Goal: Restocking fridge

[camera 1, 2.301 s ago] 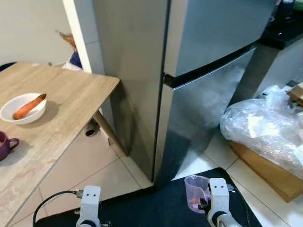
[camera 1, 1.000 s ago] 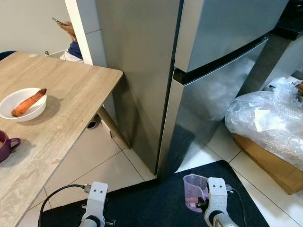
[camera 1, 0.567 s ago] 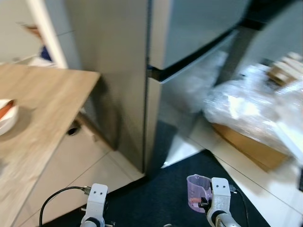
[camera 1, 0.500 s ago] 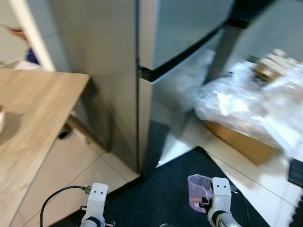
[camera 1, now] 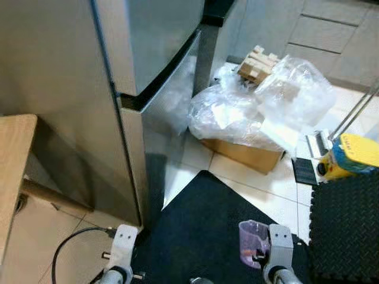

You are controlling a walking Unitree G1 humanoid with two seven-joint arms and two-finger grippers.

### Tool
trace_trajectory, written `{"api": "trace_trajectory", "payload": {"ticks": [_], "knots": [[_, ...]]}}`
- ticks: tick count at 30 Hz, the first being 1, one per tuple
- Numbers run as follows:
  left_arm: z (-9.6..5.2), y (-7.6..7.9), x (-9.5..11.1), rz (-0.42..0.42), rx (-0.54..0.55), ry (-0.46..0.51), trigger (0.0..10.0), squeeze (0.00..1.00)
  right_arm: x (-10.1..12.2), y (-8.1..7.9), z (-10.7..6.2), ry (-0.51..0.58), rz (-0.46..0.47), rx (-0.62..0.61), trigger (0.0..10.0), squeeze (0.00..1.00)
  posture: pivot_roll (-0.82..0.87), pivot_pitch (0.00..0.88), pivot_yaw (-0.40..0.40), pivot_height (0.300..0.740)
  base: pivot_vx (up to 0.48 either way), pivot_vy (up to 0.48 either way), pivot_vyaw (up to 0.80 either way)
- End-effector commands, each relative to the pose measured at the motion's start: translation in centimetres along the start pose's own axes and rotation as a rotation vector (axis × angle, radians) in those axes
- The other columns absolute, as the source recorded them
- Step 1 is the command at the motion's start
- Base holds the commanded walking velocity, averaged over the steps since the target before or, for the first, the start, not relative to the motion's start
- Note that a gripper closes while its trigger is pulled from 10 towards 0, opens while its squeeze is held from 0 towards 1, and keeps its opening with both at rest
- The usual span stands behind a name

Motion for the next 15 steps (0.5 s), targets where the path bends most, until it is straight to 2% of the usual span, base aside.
{"api": "trace_trajectory", "payload": {"ticks": [1,15], "knots": [[-0.17,-0.34,-0.49,0.011,0.004,-0.017,10.0,0.00,-0.54,0.26,-0.21,-0.010,0.000,-0.007,10.0,0.00,-0.12,0.090,0.015,0.740,0.000,0.000,0.00],[-0.21,-0.59,-0.72,0.010,0.029,-0.029,10.0,0.00,-0.32,0.30,-0.18,-0.004,-0.007,0.001,10.0,0.00,-0.12,0.077,0.013,0.740,0.000,0.000,0.00]]}}
Point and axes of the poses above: a point about 5 cm out from each wrist's last joint towards the gripper, its own z axis pointing out of the wrist towards the gripper, its own x axis along the axis of the wrist's last joint, y = z × x, the point moved 6 cm from there along z, pointing out of the wrist towards the gripper, and after that the axes turned 2 degrees about z, right-handed, at the moved point
